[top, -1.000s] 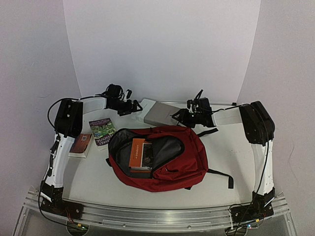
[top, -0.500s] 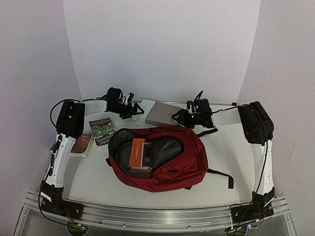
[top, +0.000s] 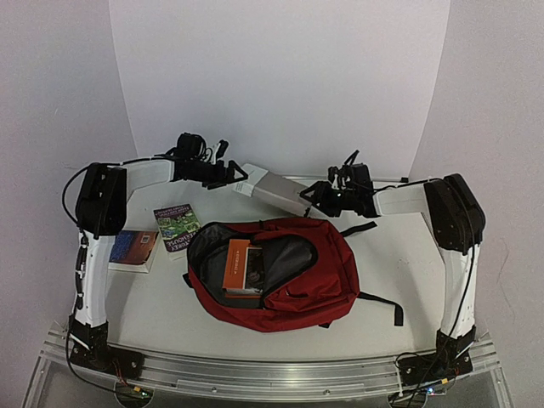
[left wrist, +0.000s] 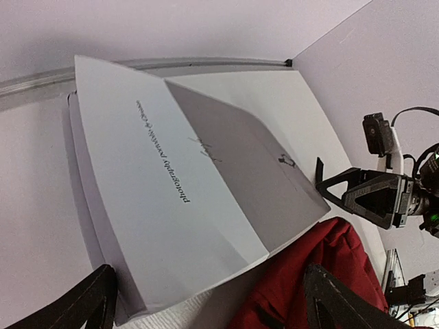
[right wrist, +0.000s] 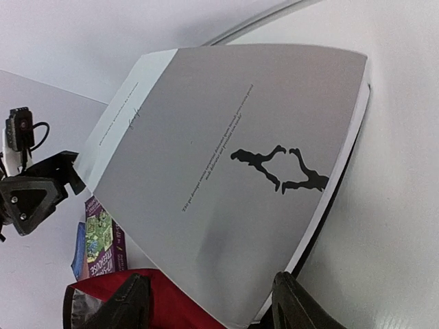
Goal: Pack the student bag
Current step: Pick up the book from the center of the board, then place the book in the student bag.
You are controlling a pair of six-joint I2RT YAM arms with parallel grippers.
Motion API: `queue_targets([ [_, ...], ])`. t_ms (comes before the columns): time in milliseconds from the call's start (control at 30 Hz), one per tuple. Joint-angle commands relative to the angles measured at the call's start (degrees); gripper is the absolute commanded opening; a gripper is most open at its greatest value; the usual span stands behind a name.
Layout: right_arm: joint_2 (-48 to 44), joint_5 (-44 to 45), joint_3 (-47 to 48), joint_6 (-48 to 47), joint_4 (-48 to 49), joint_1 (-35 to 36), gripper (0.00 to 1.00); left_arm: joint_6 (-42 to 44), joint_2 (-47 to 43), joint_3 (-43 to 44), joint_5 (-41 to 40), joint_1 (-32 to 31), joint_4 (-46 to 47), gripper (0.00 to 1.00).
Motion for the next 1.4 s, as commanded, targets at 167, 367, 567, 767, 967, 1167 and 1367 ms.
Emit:
queue_targets([
  [167,-15.1,-4.7,-2.9,1.3,4.9,2.4,0.59,3.6,-14.1,-5.1,-2.2,-8.4,0.7,0.94],
  [367,-23.0,-3.0,-7.8,0.3,1.8,5.6,0.59,1.6,-23.5,-13.3,-8.3,-12.5,0.0,0.94],
  [567,-32.0,0.0,-14.6,-0.3,-1.6,10.4,0.59,-3.2,-34.3,-23.4,-10.7,-16.2,-0.3,0.94],
  [767,-41.6,4.2,-21.6,-0.4,-5.2,15.7,0.59,-9.7,-44.1,-34.2,-9.6,-19.4,1.1,0.94],
  [967,-51.2,6.8,-30.2,2.2,-7.5,19.4,0.60,-17.5,-50.3,-46.0,-9.6,-23.1,3.7,0.94],
  [1167,-56.7,10.4,-40.7,5.6,-7.6,20.1,0.61,-23.5,-54.6,-55.4,-13.8,-25.9,4.9,0.95],
  [1367,-58.9,20.6,-44.4,9.2,-11.7,20.1,0.83,-26.5,-57.0,-57.6,-21.1,-25.8,0.5,1.00],
])
